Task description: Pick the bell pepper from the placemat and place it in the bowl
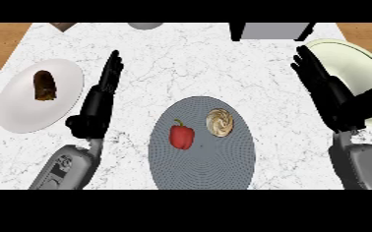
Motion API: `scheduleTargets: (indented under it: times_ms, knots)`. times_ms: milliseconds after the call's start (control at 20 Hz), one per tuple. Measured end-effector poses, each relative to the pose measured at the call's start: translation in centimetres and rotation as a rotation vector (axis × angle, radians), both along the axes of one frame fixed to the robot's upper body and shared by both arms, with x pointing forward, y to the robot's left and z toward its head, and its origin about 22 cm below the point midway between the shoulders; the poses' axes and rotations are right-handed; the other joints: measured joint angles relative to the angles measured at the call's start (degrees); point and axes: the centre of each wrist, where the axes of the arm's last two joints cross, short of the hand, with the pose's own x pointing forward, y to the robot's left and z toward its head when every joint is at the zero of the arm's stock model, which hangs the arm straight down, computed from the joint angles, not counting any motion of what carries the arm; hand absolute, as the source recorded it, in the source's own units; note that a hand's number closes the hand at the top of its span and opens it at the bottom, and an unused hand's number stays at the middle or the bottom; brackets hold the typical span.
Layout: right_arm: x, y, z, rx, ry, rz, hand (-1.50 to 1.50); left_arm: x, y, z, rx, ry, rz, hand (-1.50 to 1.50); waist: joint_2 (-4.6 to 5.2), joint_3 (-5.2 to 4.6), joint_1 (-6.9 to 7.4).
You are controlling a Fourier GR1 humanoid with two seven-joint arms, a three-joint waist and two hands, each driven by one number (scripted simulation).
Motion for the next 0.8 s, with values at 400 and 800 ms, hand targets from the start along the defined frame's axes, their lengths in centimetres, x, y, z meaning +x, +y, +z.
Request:
scheduleTargets:
  times_ms: [400,800]
  knots:
    - [1.7,2.8,1.7,-0.044,-0.158,0.185,-1.50,0.9,4.4,1.5,0.120,0.041,0.124,0.00,0.94,0.71,2.33]
    - [1.2,3.8,-2.5,-0.068,-0.384,0.285,-1.50,0.2,6.2,3.1,0.153,0.104,0.178,0.00,1.08,0.93,1.70]
